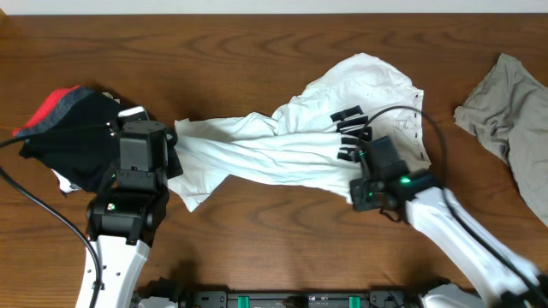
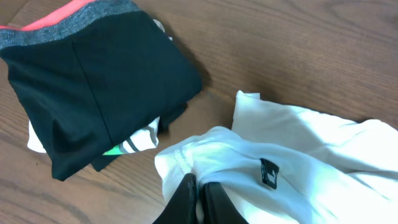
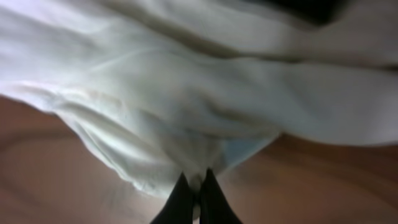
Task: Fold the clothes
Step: 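Release and move the right gripper down to the shirt's lower right corner, then grasp the lower right hem with the right gripper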
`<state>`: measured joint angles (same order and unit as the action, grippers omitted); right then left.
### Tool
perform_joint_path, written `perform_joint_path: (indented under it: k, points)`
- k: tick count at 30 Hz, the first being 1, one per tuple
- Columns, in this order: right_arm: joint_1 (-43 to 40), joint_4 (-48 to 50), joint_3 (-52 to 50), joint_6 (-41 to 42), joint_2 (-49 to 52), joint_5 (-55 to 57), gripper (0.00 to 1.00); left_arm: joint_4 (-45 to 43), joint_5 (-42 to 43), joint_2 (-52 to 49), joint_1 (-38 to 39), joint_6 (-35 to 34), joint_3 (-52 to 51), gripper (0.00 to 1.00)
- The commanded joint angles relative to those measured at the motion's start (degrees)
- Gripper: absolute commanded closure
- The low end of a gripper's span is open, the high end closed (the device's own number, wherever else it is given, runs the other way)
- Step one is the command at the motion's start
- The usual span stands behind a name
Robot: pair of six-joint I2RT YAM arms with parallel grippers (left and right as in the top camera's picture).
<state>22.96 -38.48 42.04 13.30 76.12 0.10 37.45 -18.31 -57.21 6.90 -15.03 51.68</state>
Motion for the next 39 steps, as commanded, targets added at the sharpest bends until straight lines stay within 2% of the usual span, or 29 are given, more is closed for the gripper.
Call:
perform_joint_path:
  k: [1,5,10,16,19,22,23,25,32,39]
  points:
    - [-2.5,-6.6,6.7,2.7,-8.4,5.5,0.99,0.0,-0.2,0.0,-0.2,-0.1,1.4,0.93]
    - [-5.1,-16.0,10.1,4.7,-15.1,4.3,0.99,0.0,-0.2,0.0,-0.2,-0.1,1.4,0.93]
    - [-5.7,-21.9,10.3,4.4,-18.7,-1.3,0.99,0.0,-0.2,0.0,-0.2,-0.1,1.4,0.94]
    - [-5.7,-24.2,10.2,-10.0,-18.3,-22.6,0.95,0.0,-0.2,0.0,-0.2,-0.1,1.4,0.93]
    - [-5.7,-24.2,10.2,-13.2,-17.8,-29.1,0.94,0.0,-0.2,0.0,-0.2,-0.1,1.4,0.93]
    - [-5.7,-25.1,10.0,-13.2,-17.2,-28.7,0.94,0.0,-0.2,0.0,-0.2,-0.1,1.4,0.93]
    - [-5.7,-25.2,9.8,-13.2,-17.0,-27.9,0.87,0.0,-0.2,0.0,-0.2,-0.1,1.4,0.93]
    - [-5.7,-25.2,9.6,-12.9,-16.8,-26.0,0.56,0.0,-0.2,0.0,-0.2,-0.1,1.4,0.93]
    - [-5.7,-25.9,9.5,-4.7,-16.5,-16.6,0.54,-0.1,-0.2,0.0,-0.2,-0.1,1.4,0.93]
    - [-5.8,-28.8,7.2,16.3,-16.4,4.0,0.51,0.0,-0.2,0.0,-0.2,-0.1,1.4,0.93]
